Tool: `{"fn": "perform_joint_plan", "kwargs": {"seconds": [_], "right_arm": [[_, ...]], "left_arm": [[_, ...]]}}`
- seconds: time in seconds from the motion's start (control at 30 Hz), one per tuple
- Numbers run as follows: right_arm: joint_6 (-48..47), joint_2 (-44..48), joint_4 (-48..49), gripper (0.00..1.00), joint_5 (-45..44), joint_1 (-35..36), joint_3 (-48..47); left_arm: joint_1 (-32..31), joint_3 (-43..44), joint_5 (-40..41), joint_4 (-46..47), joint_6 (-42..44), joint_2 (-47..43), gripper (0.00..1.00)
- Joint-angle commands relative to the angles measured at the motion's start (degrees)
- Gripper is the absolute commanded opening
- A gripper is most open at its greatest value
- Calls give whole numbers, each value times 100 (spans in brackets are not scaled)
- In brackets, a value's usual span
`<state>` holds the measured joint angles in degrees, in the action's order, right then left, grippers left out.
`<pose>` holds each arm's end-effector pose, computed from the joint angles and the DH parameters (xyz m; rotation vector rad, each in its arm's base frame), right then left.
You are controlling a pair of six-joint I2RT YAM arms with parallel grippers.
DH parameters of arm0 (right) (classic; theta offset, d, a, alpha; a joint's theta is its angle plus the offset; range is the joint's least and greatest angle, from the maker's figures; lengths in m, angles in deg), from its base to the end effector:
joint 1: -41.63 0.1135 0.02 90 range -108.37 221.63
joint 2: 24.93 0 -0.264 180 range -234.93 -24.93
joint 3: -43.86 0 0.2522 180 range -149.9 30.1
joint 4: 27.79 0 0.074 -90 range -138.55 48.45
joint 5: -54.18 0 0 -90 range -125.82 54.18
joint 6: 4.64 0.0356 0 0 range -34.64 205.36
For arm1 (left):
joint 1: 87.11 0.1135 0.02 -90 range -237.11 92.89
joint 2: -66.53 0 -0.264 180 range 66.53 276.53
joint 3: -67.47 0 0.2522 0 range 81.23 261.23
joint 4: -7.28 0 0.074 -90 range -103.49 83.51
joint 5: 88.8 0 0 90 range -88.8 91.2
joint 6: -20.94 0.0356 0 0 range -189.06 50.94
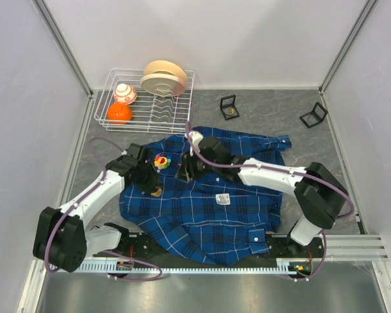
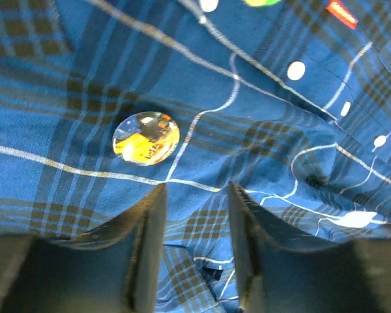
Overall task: Remove the brooch from the garment
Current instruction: Pick up the brooch from the flattened clothing.
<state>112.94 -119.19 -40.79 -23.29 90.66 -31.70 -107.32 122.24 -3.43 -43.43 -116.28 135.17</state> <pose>0.2374 0.2852 0.2388 -0.5616 2.2149 0.9850 0.2014 -0.0772 0.2000 -0.6253 2.7122 -0.4420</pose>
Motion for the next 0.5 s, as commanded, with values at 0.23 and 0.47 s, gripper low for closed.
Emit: {"fn": "perform_joint_plan", "kwargs": {"seconds": [0.23,0.47], "right_arm": [[1049,-1805,2790,37,1989,238,-33],[873,-2588,2570,37,1884,370,-675]], "left_arm": [[34,-1421,945,287,-2748,-1063,34],[43,-1386,1789,-374,-2968,-1976,45]]}}
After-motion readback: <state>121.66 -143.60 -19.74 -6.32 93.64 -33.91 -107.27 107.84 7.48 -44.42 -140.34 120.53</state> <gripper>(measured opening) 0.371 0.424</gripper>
